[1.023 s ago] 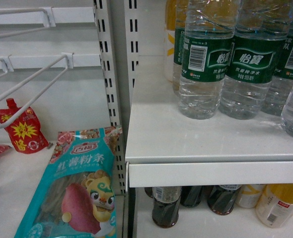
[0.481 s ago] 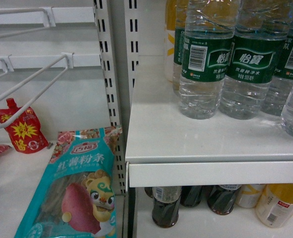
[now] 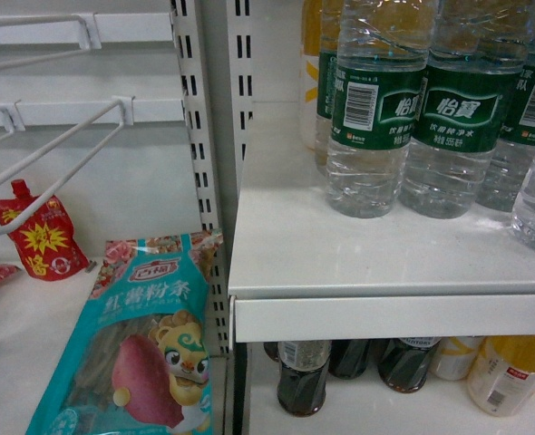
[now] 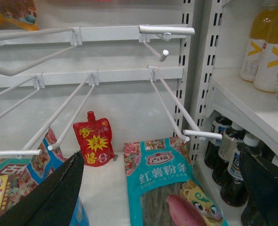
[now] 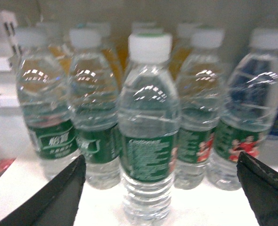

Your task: Move water from second to third shelf

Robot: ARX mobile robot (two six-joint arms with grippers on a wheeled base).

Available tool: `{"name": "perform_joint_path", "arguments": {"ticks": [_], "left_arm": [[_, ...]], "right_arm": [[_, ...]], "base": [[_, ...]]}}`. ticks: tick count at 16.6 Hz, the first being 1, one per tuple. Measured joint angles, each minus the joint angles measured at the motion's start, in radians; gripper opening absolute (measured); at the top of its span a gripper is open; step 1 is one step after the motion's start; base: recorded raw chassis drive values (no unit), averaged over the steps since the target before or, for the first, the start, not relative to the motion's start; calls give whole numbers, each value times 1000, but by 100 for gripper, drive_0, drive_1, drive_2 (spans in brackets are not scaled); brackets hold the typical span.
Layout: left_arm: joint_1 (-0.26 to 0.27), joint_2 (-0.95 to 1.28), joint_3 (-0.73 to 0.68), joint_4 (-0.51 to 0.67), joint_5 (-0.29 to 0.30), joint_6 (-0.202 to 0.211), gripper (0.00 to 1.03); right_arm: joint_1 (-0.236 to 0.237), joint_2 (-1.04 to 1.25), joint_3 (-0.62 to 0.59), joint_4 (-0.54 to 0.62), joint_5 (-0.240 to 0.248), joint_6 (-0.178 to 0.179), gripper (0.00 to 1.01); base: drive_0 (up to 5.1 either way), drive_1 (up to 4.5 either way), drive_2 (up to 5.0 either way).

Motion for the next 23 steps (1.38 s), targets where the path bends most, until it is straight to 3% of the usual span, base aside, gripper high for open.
{"name": "perform_joint_path", "arguments": {"ticks": [1,3,5,6,7,8,16,17,23], "left_arm": [[0,0,0,0,0,0,98],[0,0,0,0,0,0,98],[0,0,0,0,0,0,98],[0,0,0,0,0,0,98],[0,0,0,0,0,0,98],[0,0,0,0,1,0,98],[0,0,0,0,0,0,98],[0,0,0,0,0,0,98],[0,0,0,0,0,0,98]], "right_arm": [[16,-75,-33,7,76,-1,88],[-27,-236,-119,-74,82,-2,65],[-58,-329,-181,-75,49,-2,39],[-94,-351,-206,-73,-6,-3,28],[-169,-373,-237,-74,-56,-3,15],[-179,-397,-262,-76,-53,-2,2],[-173,-568,-370,-134,-67,-4,2],[-173,-697,-394,-270,-67,-4,2],[-173,-760,-405,-283,-67,-4,2]], "base": [[0,0,0],[0,0,0],[0,0,0],[0,0,0],[0,0,0],[0,0,0],[0,0,0],[0,0,0],[0,0,0]]}}
